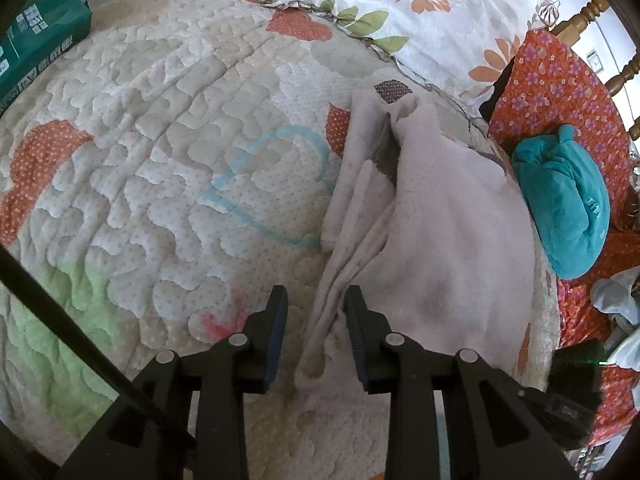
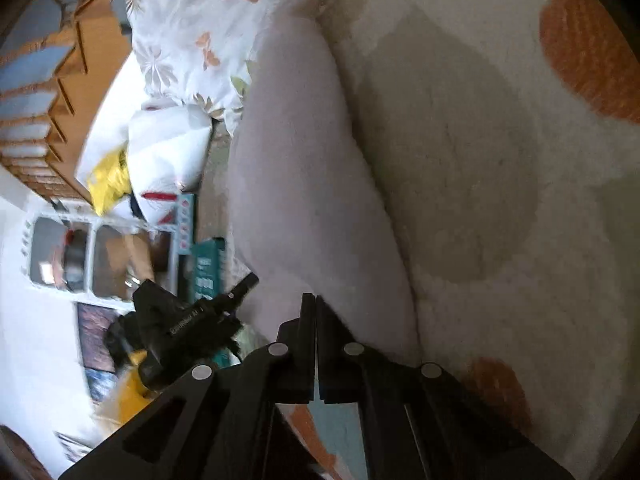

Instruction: Fold small clothes

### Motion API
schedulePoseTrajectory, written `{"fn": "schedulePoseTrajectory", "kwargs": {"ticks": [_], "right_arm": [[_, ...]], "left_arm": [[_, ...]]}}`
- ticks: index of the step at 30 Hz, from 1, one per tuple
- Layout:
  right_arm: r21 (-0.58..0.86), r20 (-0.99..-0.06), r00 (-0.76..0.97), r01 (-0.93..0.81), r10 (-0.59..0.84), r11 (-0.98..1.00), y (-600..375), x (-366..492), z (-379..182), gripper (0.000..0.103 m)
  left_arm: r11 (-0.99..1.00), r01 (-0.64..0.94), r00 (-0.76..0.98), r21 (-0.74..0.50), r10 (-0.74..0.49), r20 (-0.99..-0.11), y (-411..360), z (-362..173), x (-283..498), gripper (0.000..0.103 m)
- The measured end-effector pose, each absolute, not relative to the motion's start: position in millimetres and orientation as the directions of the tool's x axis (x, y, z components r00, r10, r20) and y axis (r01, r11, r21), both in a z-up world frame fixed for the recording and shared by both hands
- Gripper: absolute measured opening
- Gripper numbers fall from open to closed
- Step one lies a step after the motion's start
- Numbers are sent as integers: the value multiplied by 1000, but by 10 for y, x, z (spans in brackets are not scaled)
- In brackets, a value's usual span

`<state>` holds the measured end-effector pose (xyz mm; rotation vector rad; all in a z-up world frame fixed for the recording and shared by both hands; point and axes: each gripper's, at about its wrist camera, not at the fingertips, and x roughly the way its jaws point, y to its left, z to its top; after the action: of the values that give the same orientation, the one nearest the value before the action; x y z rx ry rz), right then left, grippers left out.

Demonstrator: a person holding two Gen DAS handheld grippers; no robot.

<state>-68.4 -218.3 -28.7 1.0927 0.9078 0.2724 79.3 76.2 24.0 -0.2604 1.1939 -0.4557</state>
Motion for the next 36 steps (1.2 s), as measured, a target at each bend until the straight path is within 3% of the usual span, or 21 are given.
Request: {"fn": "schedulePoseTrajectory", "kwargs": {"ticks": [1, 4, 9, 18, 27, 32, 36], "right_arm": [[836, -511, 623, 201, 591, 510, -2147, -684, -127, 10], [809, -512, 641, 136, 572, 571, -2083, -615, 210, 11], [763, -540, 638, 96, 549, 639, -1931, -62, 434, 12], [781, -572, 536, 124, 621, 612, -1618, 1220, 25, 11], [671, -686, 552, 229, 473, 706, -1622, 2060, -9, 11], [791, -538, 631, 149, 558, 594, -1690, 1747, 168, 13], [832, -477, 656, 122, 585, 542, -1702, 1215, 154, 19]], "left_arm": [[883, 203, 299, -423, -467, -832, 776, 270, 784, 30], [883, 212, 332, -418, -468, -819, 844, 387, 745, 31], [897, 161, 415, -411, -439, -797, 1096, 520, 747, 45], [882, 76, 424, -466, -452, -785, 1322, 502, 896, 46], [880, 62, 424, -471, -450, -786, 1389, 480, 921, 46], [876, 41, 431, -480, -449, -782, 1465, 485, 930, 47], [874, 29, 444, -485, -446, -777, 1507, 506, 924, 49]]}}
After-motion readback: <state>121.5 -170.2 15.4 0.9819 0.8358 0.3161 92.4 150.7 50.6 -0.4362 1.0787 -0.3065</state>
